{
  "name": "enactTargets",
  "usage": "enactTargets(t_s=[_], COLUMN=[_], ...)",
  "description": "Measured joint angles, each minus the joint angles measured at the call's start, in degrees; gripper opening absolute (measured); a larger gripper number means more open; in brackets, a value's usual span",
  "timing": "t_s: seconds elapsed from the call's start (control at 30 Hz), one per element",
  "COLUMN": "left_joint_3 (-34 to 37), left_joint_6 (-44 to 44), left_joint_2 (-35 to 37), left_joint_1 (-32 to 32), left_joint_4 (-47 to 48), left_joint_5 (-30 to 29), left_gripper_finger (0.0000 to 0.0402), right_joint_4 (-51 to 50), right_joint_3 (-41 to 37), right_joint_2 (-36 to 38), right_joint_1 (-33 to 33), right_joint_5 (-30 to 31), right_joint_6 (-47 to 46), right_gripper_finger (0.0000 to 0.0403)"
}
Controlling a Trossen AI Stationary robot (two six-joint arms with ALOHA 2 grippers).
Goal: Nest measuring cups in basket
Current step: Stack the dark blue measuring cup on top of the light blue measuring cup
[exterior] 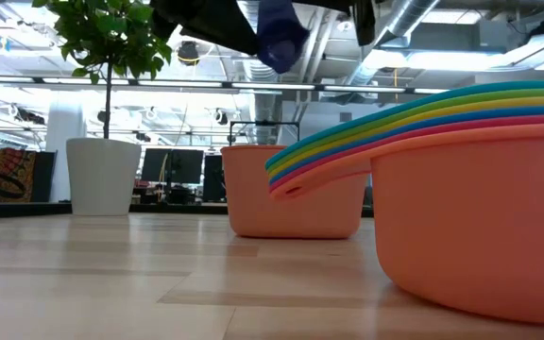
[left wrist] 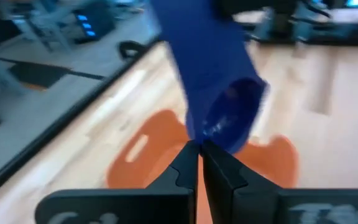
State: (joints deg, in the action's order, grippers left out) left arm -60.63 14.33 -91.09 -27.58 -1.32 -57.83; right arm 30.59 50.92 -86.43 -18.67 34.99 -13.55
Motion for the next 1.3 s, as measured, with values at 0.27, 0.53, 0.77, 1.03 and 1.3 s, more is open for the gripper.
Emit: enactTargets(t_s=[0.27,0.53,0.77,1.03,1.3], left_joint_3=[0.01,0.01,-0.03,-0.08,-0.08], left_joint_6=[-0.23,-0.27,-0.31,-0.50,-0.77], left_joint_2=[-0.03,-0.07,0.96,4.80,4.93], left_joint_1=[-0.30,-1.39,-4.84,-8.15,-8.47], left_joint_4=[-0.02,1.28,1.55,3.74,5.20], left_joint_5=[2.55,2.69,1.72,-3.20,-2.82], left_gripper_finger=[0.0000,0.0000,0.0000,0.0000,0.0000], right_joint_4=[-0.33,-6.44,-19.67,-21.66,-6.72], right_joint_3=[0.00,0.04,0.00,-0.02,-0.09], right_joint_2=[0.04,2.16,8.83,3.93,-7.18], right_joint_1=[1.21,2.00,4.52,2.82,-1.63], right_joint_5=[-6.57,-11.03,-26.66,-47.24,-54.45], right_joint_6=[-2.02,-5.91,-13.97,-25.62,-32.74], right_gripper_finger=[0.0005,0.0004,0.0004,0.0004,0.0006])
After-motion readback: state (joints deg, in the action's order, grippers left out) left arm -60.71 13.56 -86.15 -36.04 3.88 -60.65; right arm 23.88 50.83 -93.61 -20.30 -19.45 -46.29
